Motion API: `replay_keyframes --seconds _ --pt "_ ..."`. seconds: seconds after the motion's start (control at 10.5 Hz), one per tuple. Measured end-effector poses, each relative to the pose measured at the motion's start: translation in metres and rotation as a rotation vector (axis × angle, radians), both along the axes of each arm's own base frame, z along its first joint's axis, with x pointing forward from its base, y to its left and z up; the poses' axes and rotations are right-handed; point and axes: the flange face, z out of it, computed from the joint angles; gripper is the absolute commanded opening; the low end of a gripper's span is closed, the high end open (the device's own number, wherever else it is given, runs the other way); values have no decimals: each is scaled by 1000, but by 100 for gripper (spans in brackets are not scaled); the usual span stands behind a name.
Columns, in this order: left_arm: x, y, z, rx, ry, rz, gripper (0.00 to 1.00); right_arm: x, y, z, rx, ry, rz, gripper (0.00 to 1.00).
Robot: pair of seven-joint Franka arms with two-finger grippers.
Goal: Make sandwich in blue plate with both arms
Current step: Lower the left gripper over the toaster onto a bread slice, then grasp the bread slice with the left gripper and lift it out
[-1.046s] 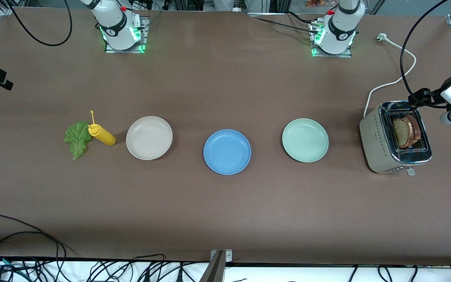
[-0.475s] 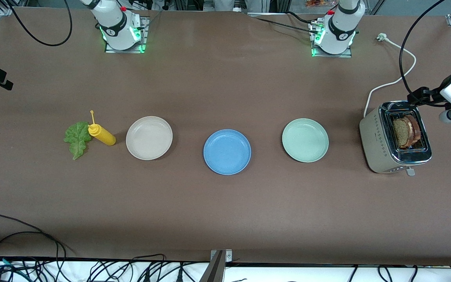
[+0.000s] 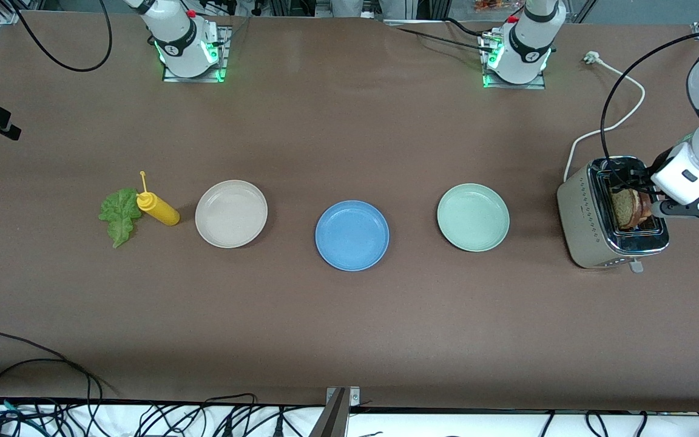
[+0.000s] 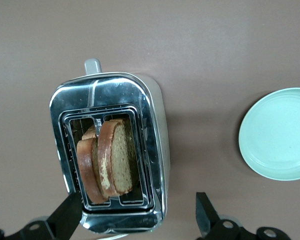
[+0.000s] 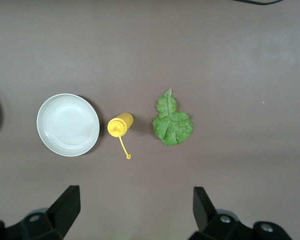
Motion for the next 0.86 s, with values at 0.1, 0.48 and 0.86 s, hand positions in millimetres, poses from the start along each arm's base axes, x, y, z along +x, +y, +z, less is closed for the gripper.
replay_keyframes --seconds 0.1,0.48,0.86 --pt "1 8 -12 -2 0 11 100 0 0 0 0 0 0 100" --pt "5 42 -58 -12 46 49 95 0 1 0 0 1 1 100" --pt "9 42 -78 -16 67 46 80 0 1 -1 0 1 2 100"
